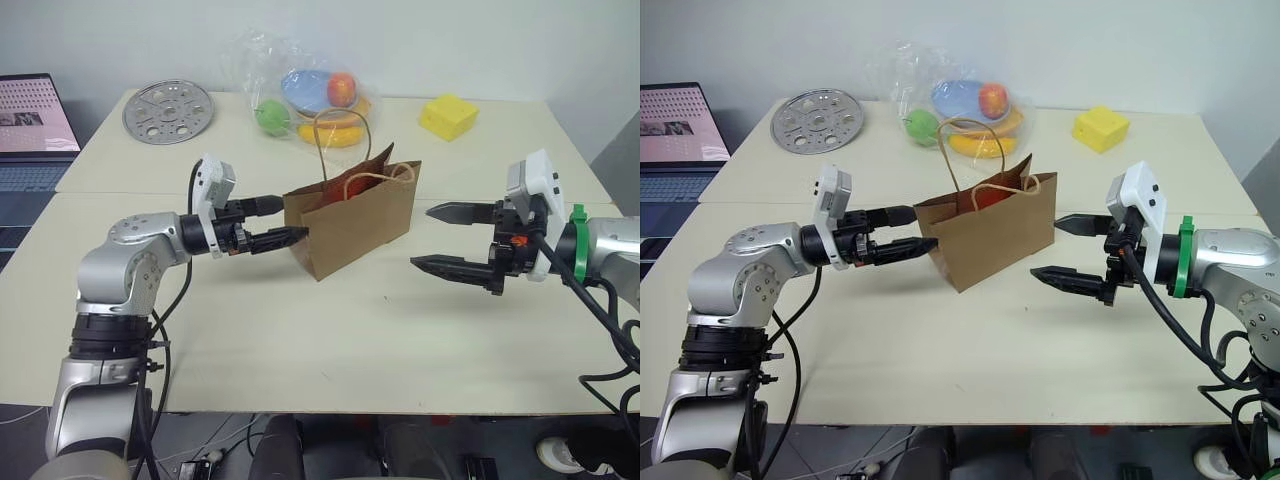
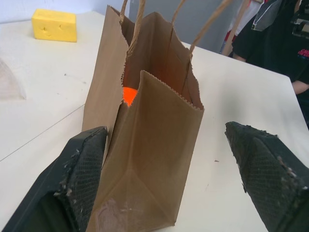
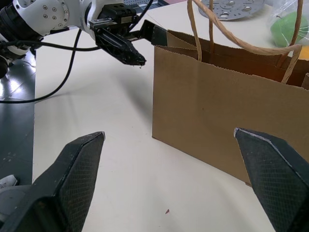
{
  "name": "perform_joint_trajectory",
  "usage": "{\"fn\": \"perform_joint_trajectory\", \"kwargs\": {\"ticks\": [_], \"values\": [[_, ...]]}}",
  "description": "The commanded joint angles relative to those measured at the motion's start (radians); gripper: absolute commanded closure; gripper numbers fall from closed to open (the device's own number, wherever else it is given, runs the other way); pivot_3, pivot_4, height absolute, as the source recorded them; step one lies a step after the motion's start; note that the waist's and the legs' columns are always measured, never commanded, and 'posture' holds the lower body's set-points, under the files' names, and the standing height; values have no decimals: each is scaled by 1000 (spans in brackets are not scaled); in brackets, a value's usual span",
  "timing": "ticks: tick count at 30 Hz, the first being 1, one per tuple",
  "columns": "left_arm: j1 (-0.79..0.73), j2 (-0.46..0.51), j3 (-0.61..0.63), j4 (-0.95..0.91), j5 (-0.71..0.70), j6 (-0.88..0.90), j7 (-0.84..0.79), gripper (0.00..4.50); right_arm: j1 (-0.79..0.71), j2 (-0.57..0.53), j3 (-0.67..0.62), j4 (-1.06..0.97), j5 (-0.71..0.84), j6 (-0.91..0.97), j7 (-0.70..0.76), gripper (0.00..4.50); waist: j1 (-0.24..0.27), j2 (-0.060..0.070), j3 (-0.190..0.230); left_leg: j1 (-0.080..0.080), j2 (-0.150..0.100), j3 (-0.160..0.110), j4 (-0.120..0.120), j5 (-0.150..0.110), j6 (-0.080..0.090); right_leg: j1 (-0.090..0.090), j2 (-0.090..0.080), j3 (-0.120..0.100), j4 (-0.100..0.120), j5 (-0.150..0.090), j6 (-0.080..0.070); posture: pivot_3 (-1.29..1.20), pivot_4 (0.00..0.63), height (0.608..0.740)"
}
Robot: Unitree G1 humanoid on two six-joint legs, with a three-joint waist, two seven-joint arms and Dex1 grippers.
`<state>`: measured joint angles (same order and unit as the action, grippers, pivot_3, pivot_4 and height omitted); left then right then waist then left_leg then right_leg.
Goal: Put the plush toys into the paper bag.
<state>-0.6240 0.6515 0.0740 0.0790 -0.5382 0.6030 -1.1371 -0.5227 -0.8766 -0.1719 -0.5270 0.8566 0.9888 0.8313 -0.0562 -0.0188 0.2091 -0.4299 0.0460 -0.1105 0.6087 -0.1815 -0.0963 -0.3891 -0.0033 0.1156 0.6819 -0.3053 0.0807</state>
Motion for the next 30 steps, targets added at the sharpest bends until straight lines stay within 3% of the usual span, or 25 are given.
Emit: {"fn": "perform_joint_trajectory", "kwargs": {"ticks": [1,11,15,26,30], "values": [[3,-27,-12,-47,13,-23,43,298,-18,-13,5,-19,0,-23,1,0,0,0,0,0,0,0,0,0,0,0,0,0,0,0,0,0,150,740],[14,-154,-36,0,116,-178,188,298,8,-17,36,-33,-56,-70,-7,0,4,0,0,0,0,0,1,0,0,0,0,0,0,0,0,0,150,740],[14,-186,-13,18,93,-208,193,1143,19,-17,48,-37,-83,-89,-8,0,5,0,0,0,0,0,1,0,0,0,0,0,0,0,0,0,150,740],[25,-189,-23,33,93,-233,157,4489,42,-16,64,-36,-141,-132,-8,0,5,0,0,0,0,0,1,0,0,0,0,0,0,0,0,0,150,740],[17,-186,-20,63,92,-247,147,4489,62,-11,57,-42,-173,-153,-31,0,5,0,0,0,0,0,1,0,0,0,0,0,0,0,0,0,150,740]]}}
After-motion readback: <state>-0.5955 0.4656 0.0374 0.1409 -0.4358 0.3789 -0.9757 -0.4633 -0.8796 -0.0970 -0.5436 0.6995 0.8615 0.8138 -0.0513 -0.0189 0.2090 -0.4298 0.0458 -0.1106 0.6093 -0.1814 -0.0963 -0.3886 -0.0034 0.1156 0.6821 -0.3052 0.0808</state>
